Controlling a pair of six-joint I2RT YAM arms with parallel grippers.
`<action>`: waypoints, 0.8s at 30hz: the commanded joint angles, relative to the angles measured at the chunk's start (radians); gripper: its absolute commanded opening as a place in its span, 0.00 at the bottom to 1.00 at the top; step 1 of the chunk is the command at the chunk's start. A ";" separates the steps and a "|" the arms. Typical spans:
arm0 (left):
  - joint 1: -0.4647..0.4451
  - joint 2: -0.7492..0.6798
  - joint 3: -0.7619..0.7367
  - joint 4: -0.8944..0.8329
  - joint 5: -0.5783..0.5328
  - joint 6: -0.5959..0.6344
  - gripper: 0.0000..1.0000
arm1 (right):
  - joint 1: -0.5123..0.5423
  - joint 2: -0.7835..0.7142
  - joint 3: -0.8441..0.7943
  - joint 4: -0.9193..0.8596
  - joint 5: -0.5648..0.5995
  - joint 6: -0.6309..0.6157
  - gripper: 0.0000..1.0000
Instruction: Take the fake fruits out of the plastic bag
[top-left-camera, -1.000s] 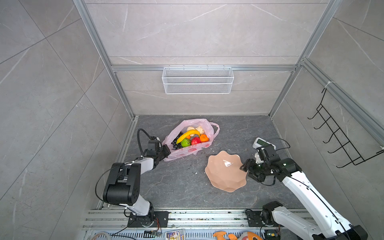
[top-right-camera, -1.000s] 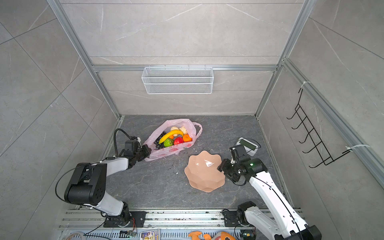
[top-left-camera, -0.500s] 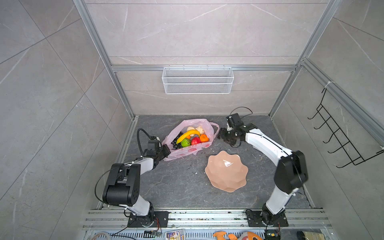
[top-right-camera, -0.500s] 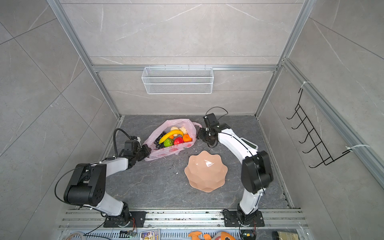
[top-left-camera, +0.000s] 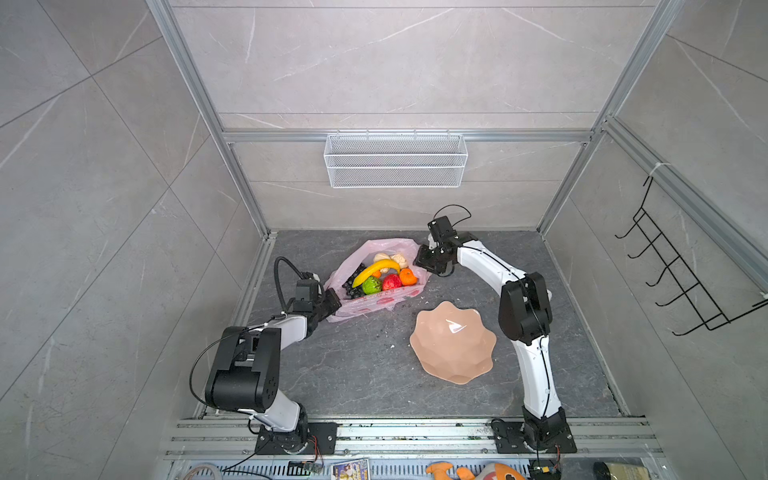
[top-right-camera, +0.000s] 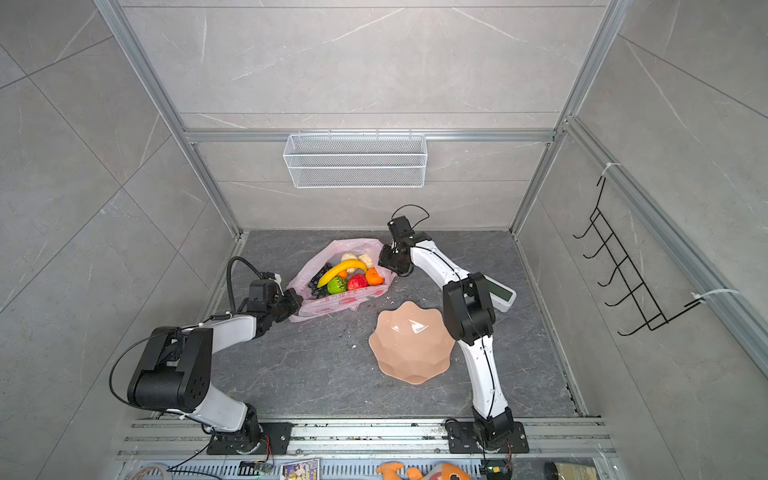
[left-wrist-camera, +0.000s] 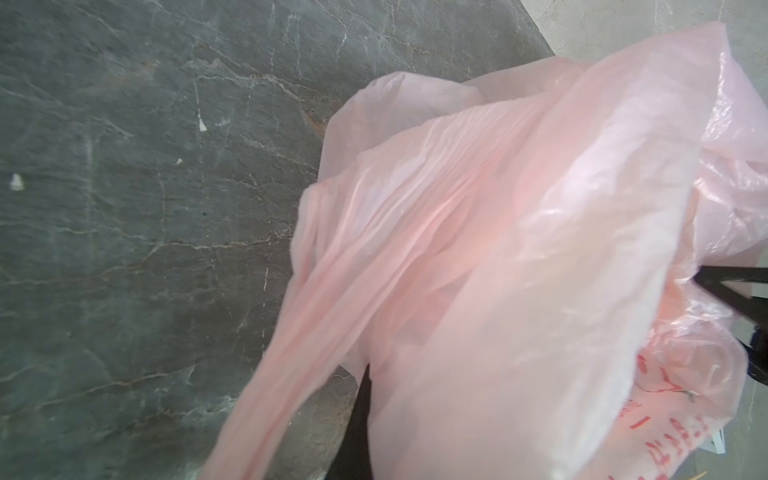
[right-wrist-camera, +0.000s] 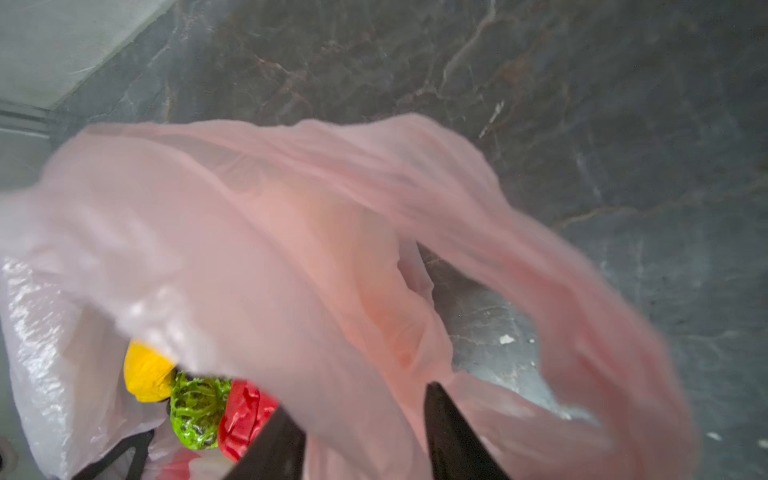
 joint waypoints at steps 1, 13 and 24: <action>-0.009 -0.035 0.002 -0.008 -0.024 0.037 0.05 | 0.013 0.002 -0.011 -0.036 0.035 -0.013 0.30; -0.198 -0.357 -0.159 -0.238 -0.273 0.010 0.05 | 0.085 -0.096 -0.206 0.054 0.058 -0.056 0.15; -0.405 -0.574 -0.297 -0.346 -0.385 -0.157 0.09 | 0.089 -0.325 -0.502 0.146 0.148 -0.051 0.12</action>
